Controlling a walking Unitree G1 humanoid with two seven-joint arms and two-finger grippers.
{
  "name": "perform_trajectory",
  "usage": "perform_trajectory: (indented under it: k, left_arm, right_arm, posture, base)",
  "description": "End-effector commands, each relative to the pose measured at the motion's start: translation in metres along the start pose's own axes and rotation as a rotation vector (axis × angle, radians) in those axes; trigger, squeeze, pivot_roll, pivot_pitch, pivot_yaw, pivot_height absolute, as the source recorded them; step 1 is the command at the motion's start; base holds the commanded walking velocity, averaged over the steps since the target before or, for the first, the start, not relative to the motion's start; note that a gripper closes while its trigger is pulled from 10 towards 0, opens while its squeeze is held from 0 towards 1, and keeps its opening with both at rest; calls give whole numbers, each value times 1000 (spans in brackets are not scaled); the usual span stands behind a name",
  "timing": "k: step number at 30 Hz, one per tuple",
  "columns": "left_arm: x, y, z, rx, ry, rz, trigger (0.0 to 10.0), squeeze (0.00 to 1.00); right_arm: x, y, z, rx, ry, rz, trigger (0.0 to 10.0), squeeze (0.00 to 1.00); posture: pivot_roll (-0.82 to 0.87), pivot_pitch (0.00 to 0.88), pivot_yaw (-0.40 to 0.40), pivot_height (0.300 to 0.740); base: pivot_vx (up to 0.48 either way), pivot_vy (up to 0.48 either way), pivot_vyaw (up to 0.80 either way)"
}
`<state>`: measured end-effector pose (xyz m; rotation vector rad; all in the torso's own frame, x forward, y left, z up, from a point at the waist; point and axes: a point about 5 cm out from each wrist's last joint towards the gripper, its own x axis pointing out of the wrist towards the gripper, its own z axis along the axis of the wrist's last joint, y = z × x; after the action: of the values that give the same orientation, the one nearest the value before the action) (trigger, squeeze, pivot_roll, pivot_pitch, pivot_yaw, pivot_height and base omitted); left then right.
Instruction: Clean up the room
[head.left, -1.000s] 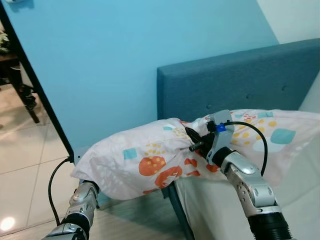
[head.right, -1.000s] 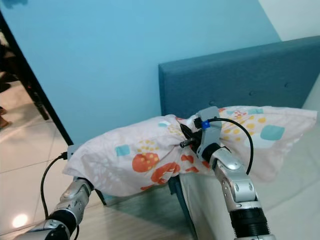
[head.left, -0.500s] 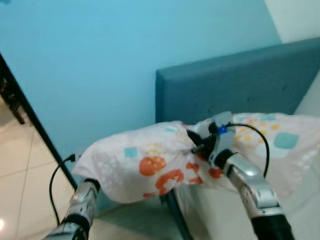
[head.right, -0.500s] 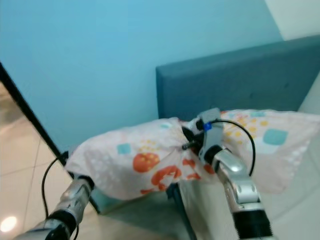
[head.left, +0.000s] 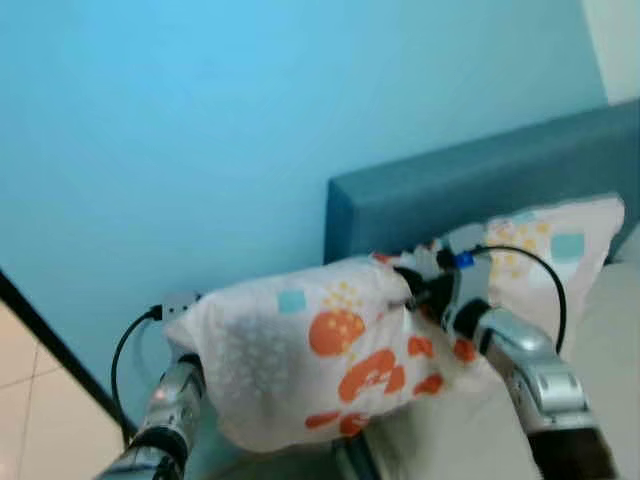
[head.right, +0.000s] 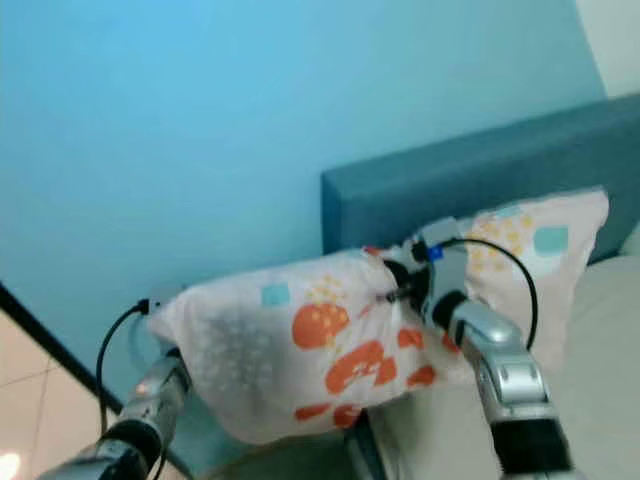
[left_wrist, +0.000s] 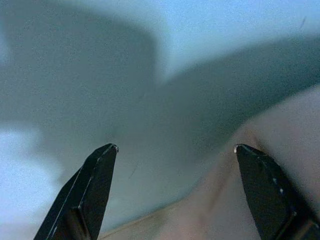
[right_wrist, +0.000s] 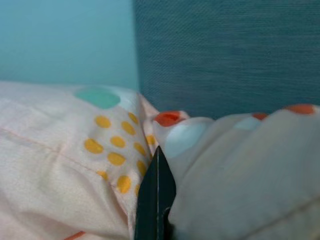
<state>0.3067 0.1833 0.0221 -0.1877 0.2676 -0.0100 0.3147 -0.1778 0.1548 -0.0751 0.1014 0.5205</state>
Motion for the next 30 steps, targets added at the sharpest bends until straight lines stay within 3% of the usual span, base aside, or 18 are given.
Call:
perform_trajectory:
  k: [1,14,15,21,26,30]
  left_arm:
    - [-2,-2,-5,5,22,-20,10000,0]
    - [-10,-6,-20,-14,63,-83,10000,0]
    - [-10,-6,-21,-44,64,-70,10000,0]
    - [-9,-4,-18,-25,55,-74,10000,0]
    - [-10,-1,-18,-27,51,-64,10000,0]
    - [-11,1,-17,-26,43,-53,10000,0]
  right_arm:
    - [1,1,14,-28,-60,7,10000,0]
    - [-3,-12,10,-69,-7,-33,10000,0]
    - [-1,-14,12,-86,-18,-49,10000,0]
    - [5,-18,13,-154,-13,-81,10000,0]
    - [6,-29,13,-189,1,-161,10000,0]
    - [1,-56,12,-273,57,-333,10000,0]
  posture:
    - [-101,0,36,740]
    - [-100,0,37,740]
    - [-100,0,36,740]
    - [-97,0,32,740]
    - [-92,5,27,740]
    - [-87,12,20,740]
  base:
    - [0,-465,0]
    - [0,-465,0]
    - [0,0,0]
    - [0,0,0]
    - [0,0,0]
    - [0,0,0]
